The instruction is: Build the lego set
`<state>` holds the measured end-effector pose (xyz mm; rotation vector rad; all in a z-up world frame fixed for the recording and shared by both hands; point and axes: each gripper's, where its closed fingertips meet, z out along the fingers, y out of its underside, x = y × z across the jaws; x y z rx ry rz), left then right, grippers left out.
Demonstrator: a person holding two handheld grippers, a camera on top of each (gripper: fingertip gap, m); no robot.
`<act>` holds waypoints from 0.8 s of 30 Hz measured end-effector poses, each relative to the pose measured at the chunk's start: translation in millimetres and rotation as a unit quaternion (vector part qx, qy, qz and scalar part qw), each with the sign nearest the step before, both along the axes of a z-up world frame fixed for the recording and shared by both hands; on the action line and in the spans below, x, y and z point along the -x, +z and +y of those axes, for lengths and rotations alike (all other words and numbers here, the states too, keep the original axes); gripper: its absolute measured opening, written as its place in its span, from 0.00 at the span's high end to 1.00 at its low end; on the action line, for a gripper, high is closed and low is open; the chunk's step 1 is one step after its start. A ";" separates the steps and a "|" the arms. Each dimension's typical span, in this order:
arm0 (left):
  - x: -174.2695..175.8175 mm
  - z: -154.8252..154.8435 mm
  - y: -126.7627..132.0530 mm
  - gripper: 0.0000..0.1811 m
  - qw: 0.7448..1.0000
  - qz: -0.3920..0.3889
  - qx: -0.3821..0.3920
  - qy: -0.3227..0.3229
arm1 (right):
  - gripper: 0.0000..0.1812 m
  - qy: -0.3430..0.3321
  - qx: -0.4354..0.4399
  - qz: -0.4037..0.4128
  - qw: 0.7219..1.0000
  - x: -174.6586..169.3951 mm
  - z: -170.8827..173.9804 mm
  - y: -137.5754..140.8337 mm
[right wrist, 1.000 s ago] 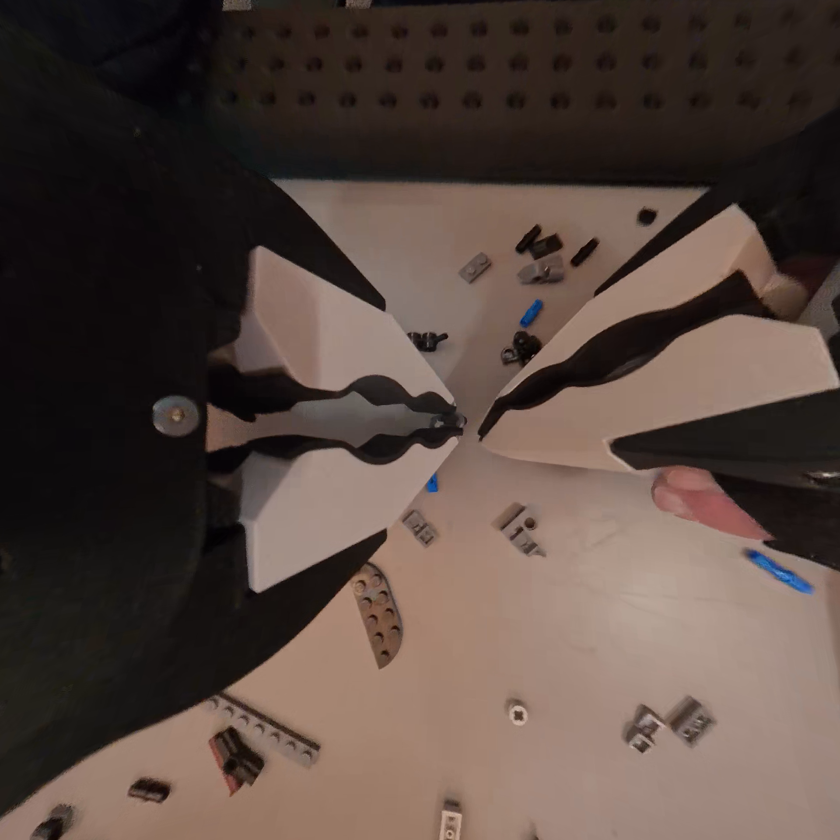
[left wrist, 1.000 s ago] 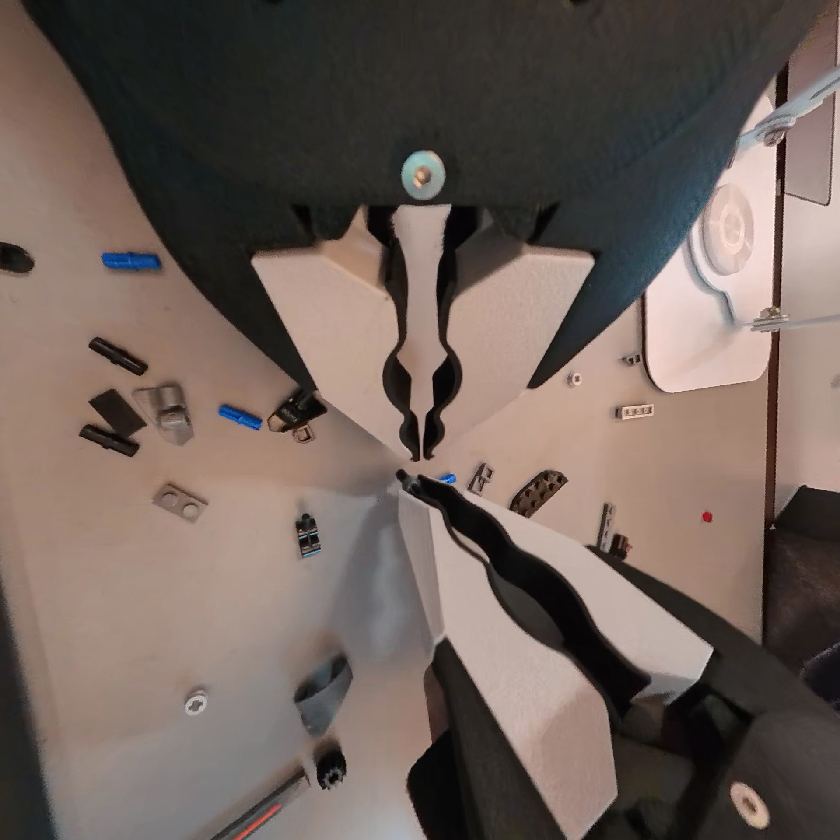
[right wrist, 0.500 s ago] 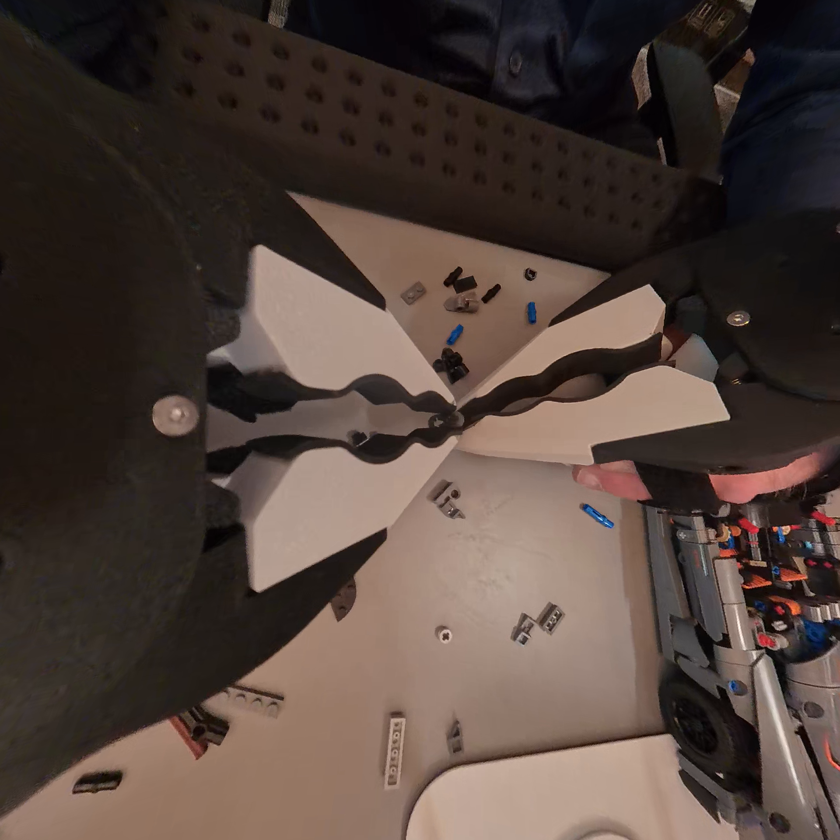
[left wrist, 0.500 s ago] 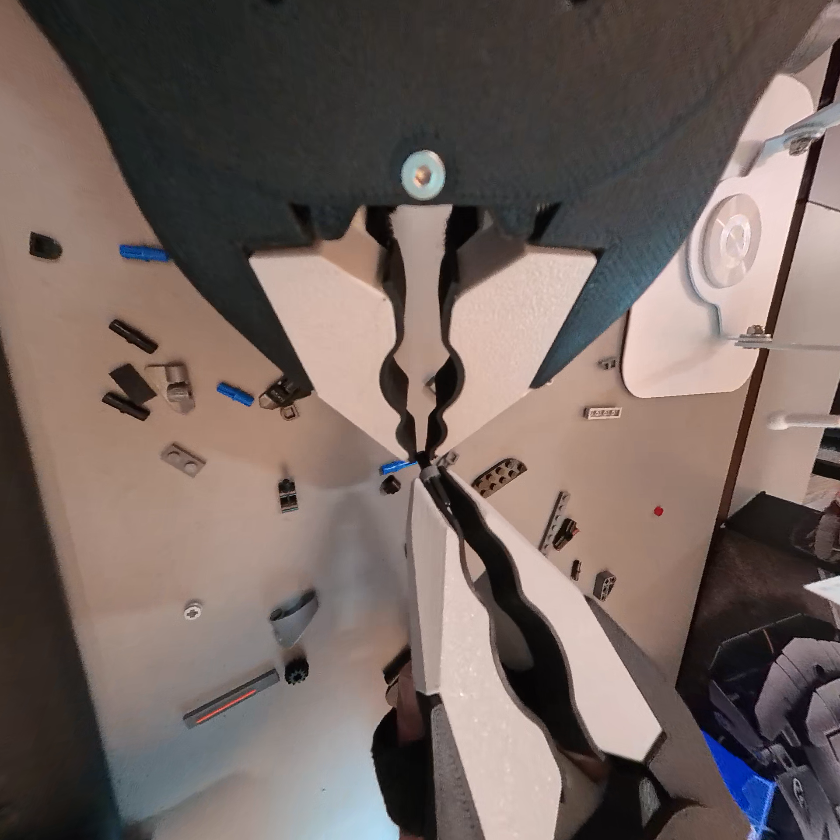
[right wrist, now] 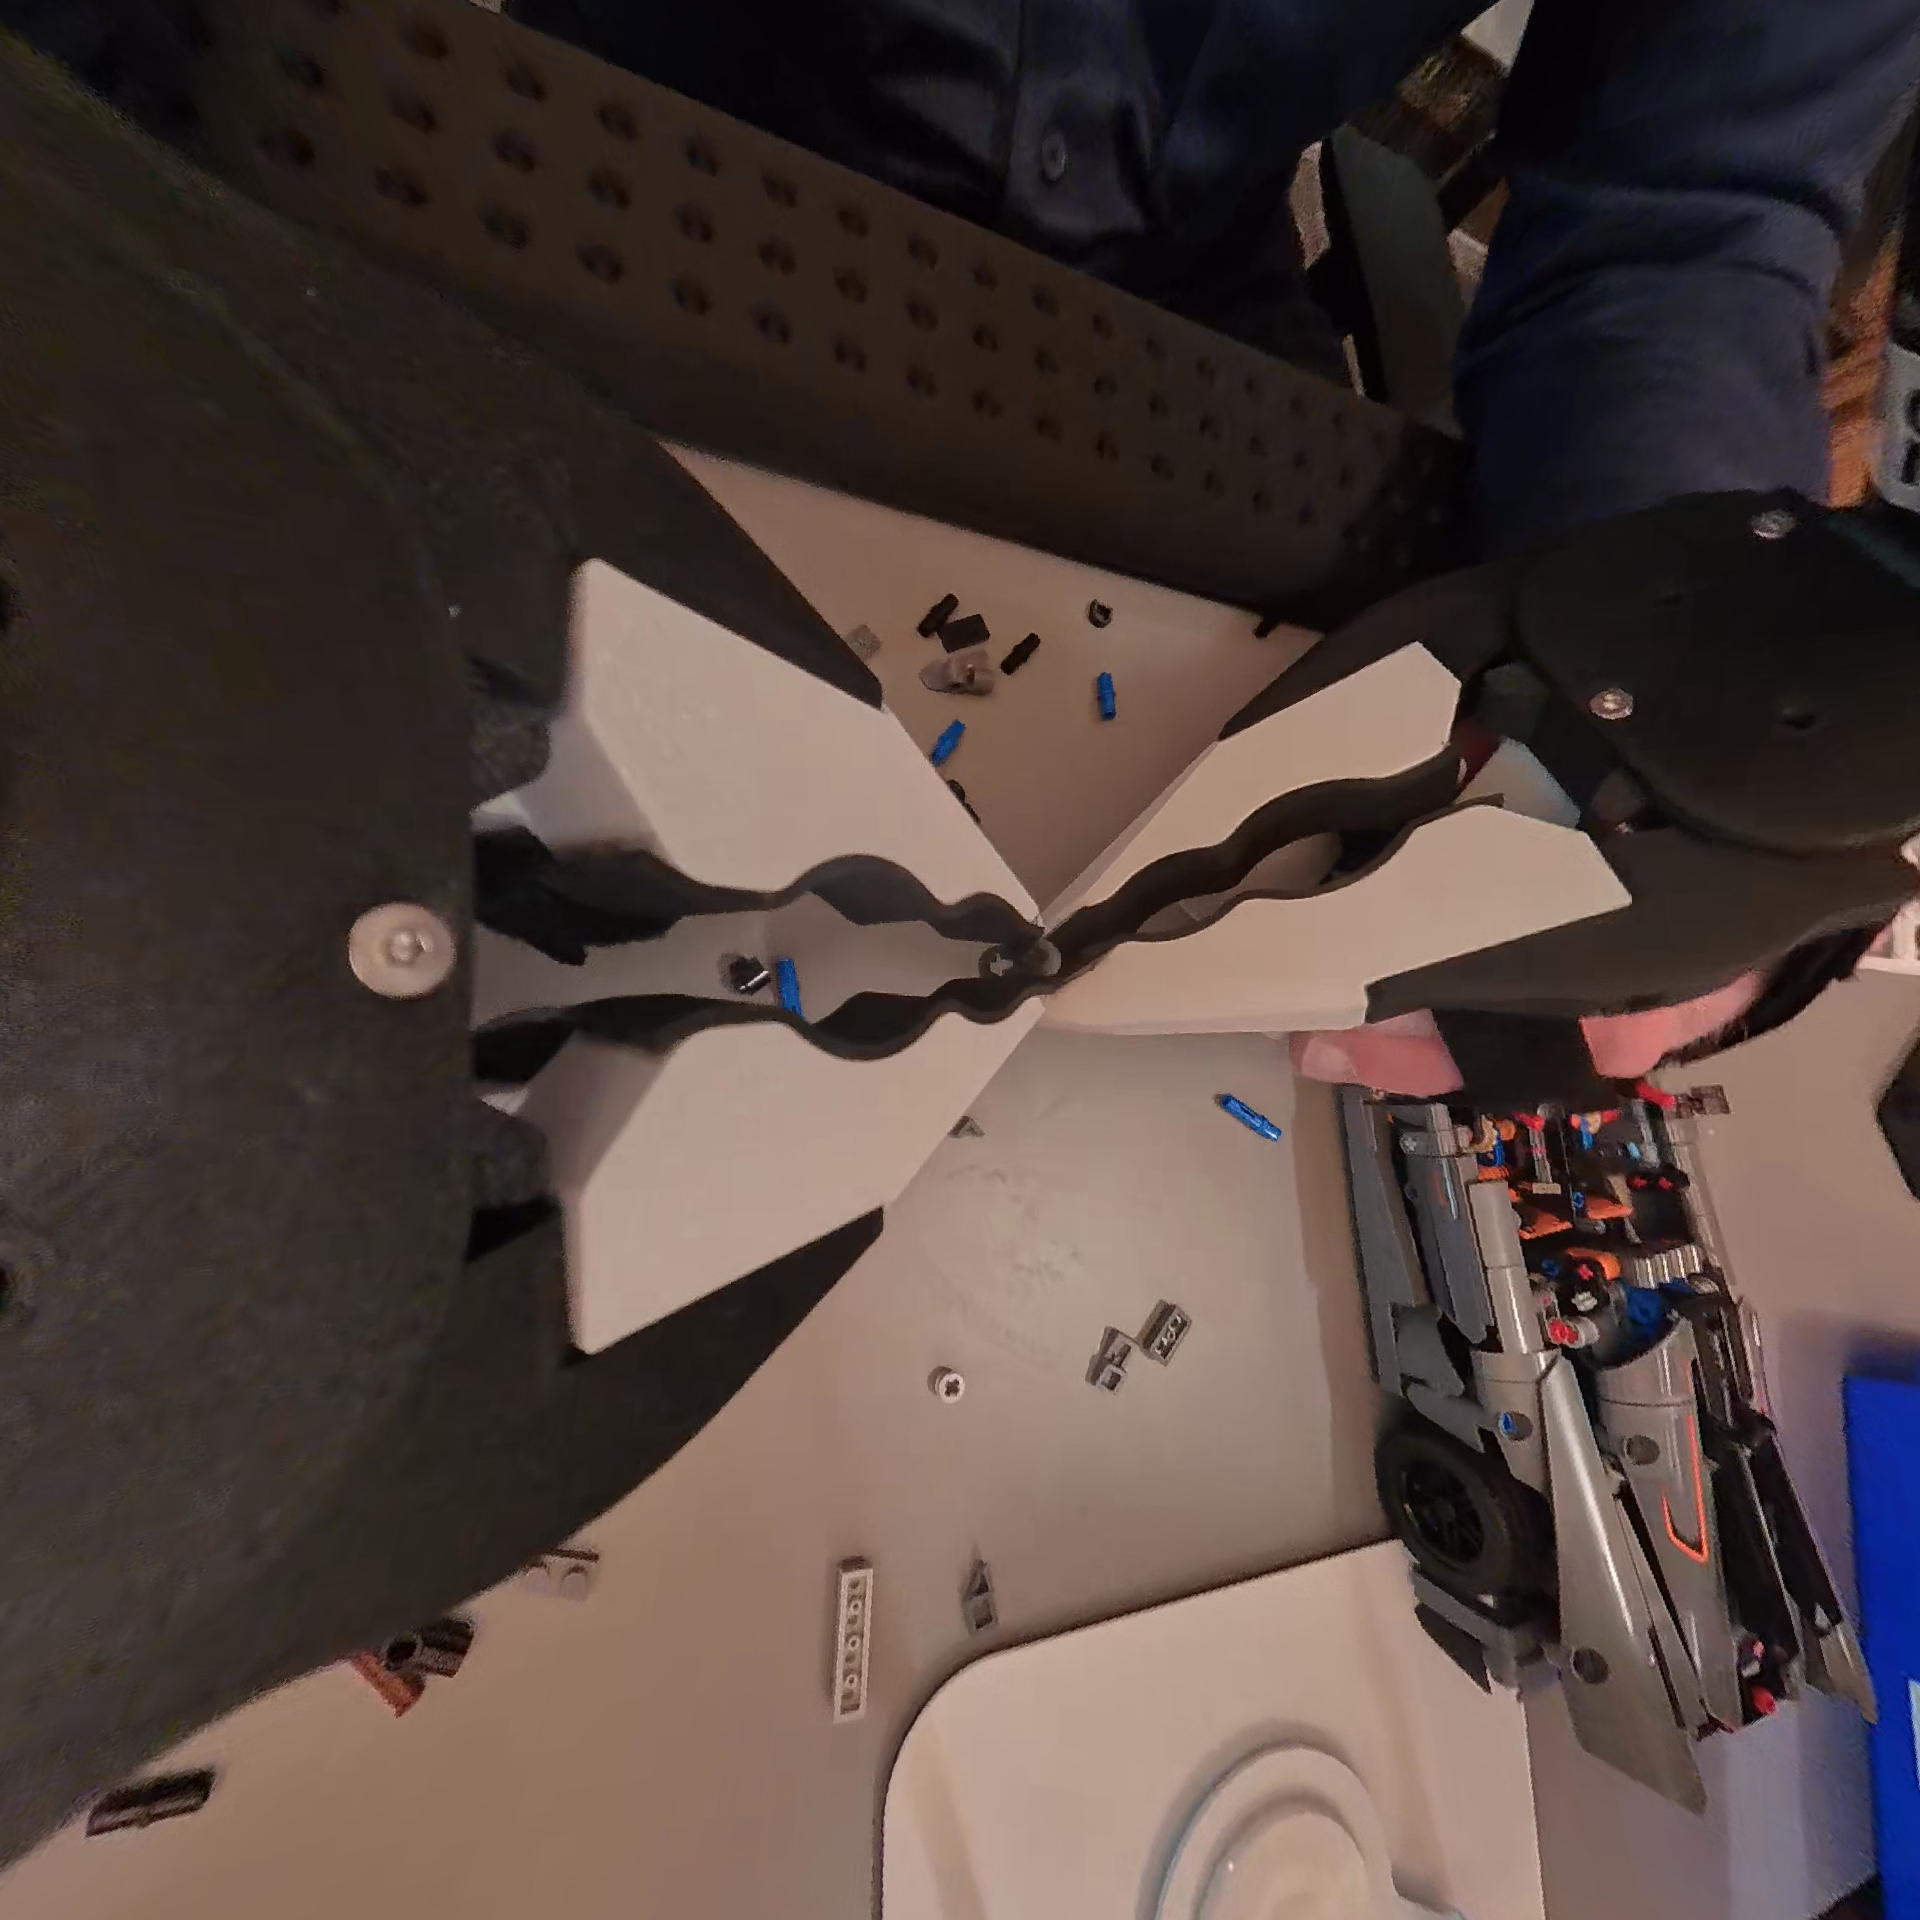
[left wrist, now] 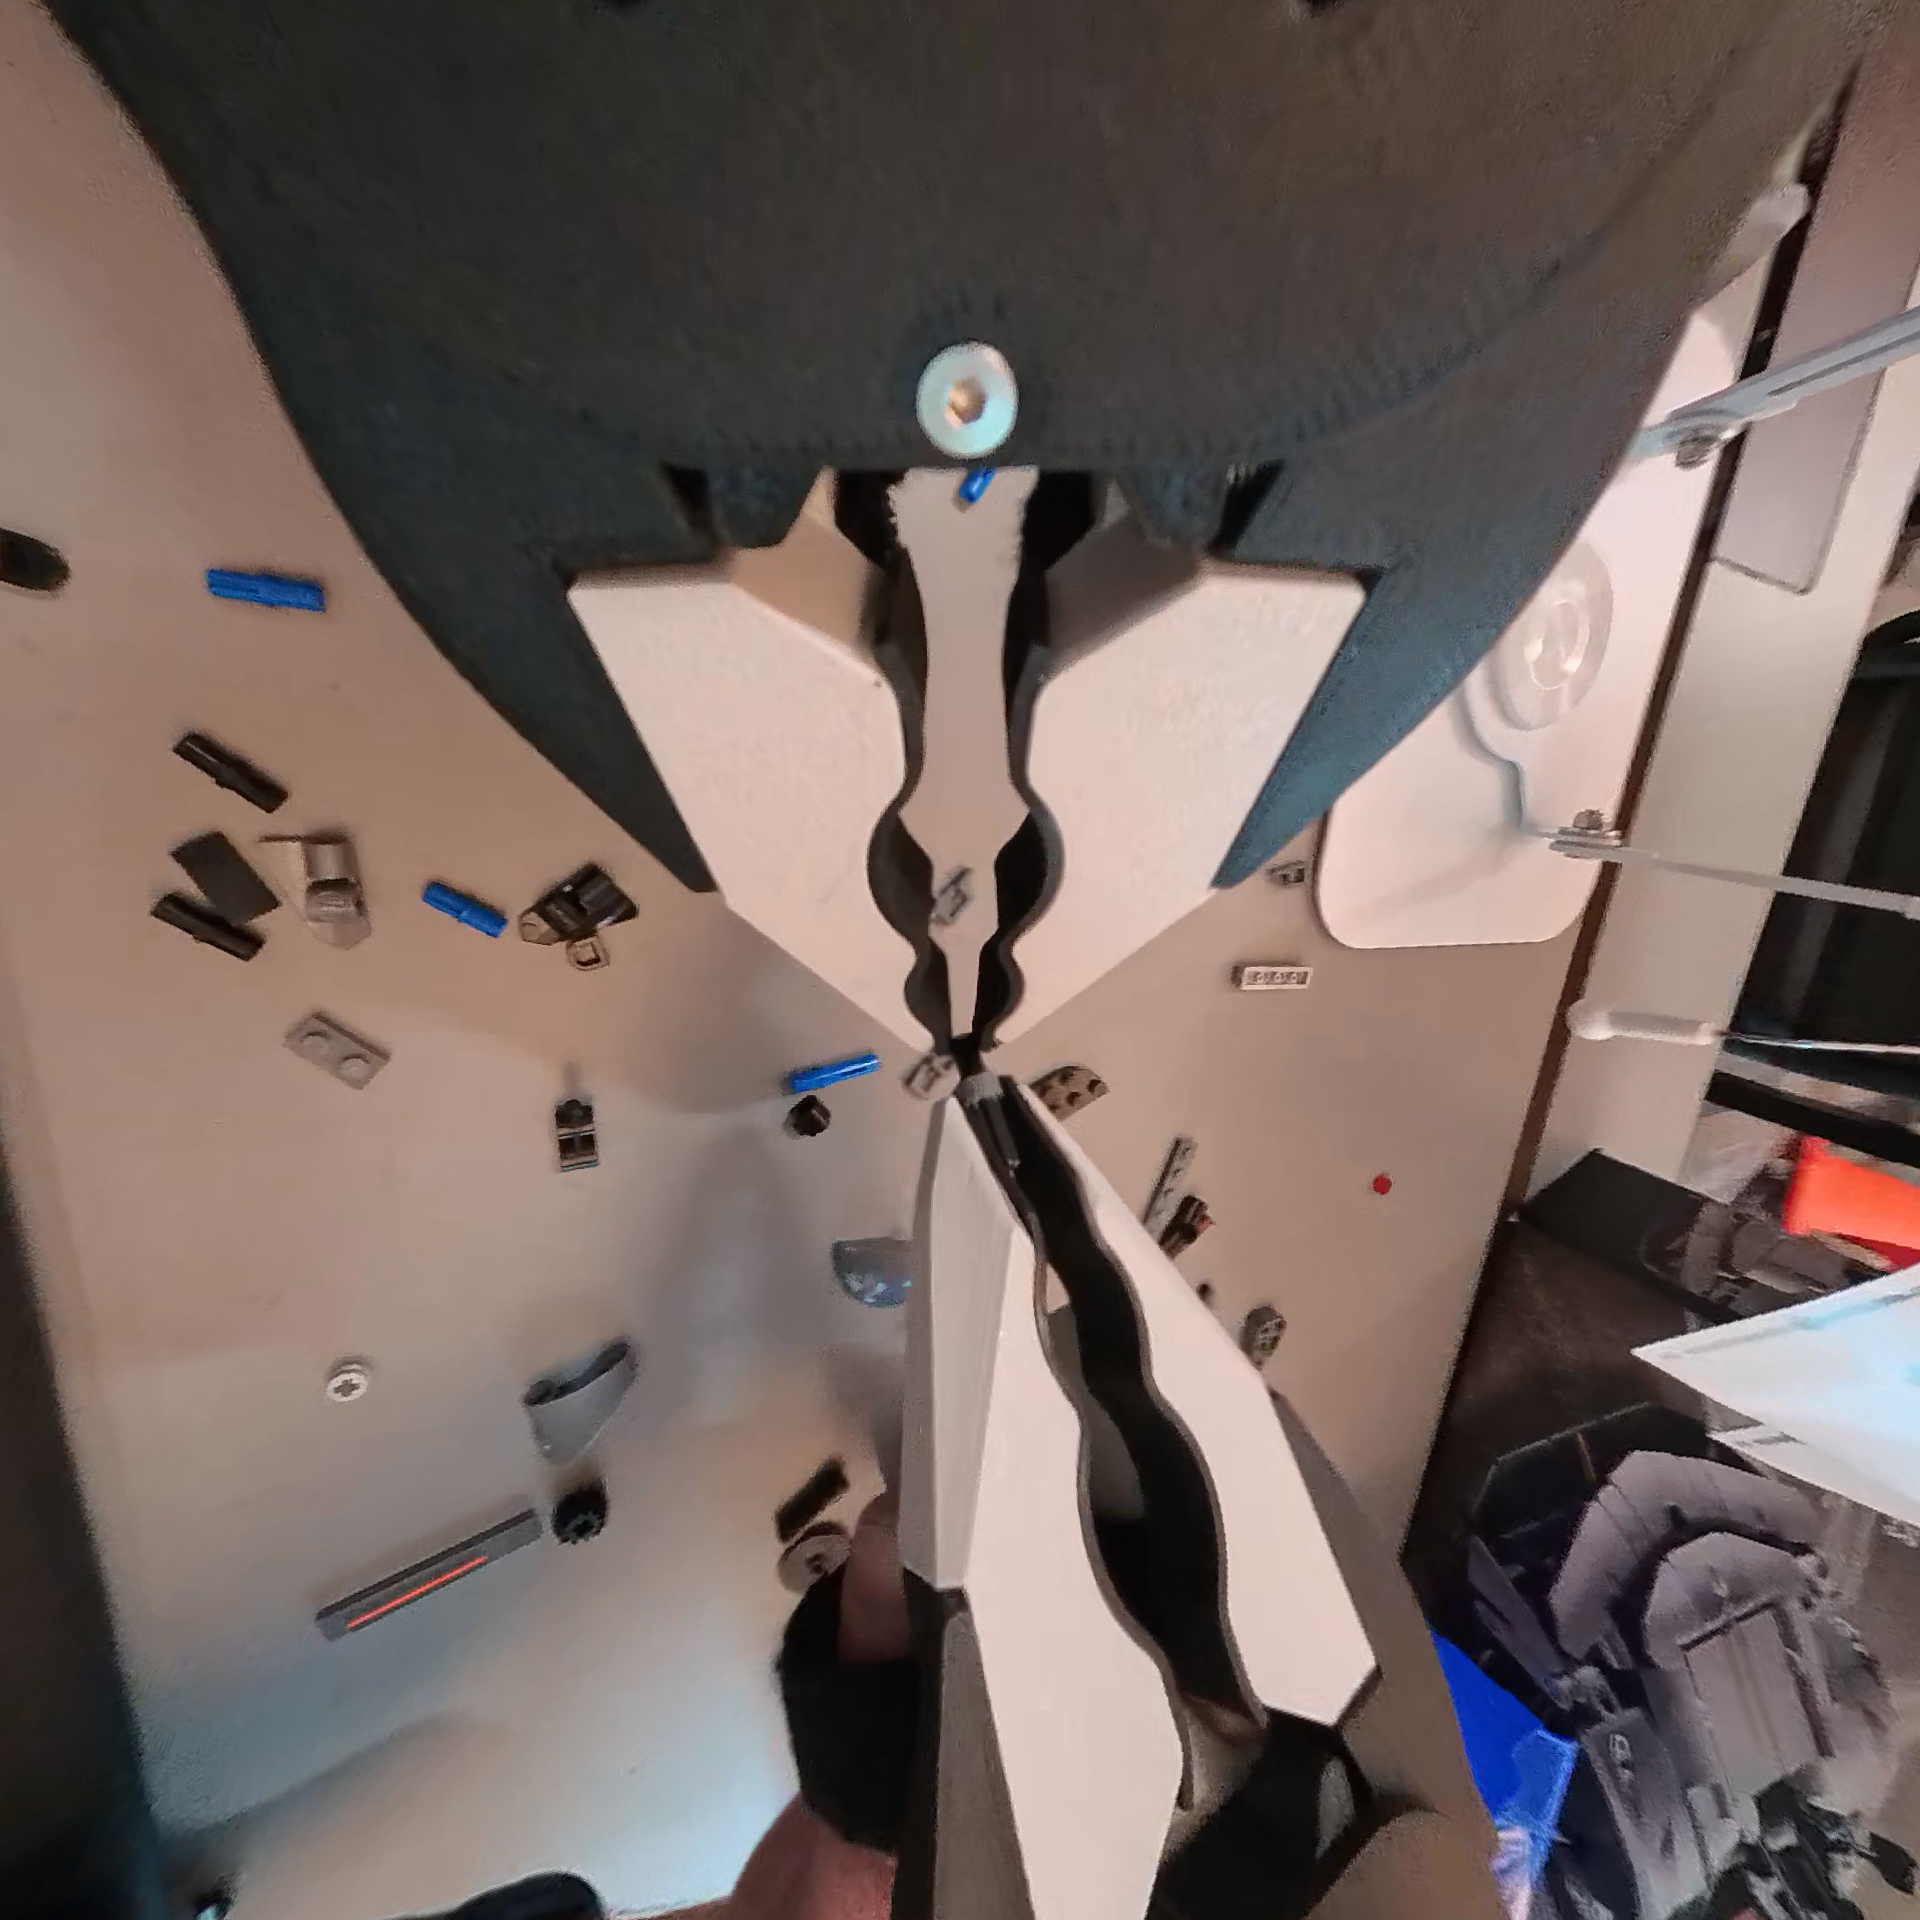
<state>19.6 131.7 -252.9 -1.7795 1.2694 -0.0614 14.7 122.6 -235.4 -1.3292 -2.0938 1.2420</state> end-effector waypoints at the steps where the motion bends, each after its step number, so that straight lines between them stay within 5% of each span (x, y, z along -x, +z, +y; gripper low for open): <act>1: 1.4 2.0 1.6 0.98 1.000 0.006 -0.014 0.004 | 0.98 -0.004 0.007 0.002 1.000 0.7 1.3 0.7; 24: 27.0 15.4 47.9 0.95 0.986 0.006 -0.153 0.064 | 0.98 -0.054 0.215 0.089 0.971 16.4 18.2 40.7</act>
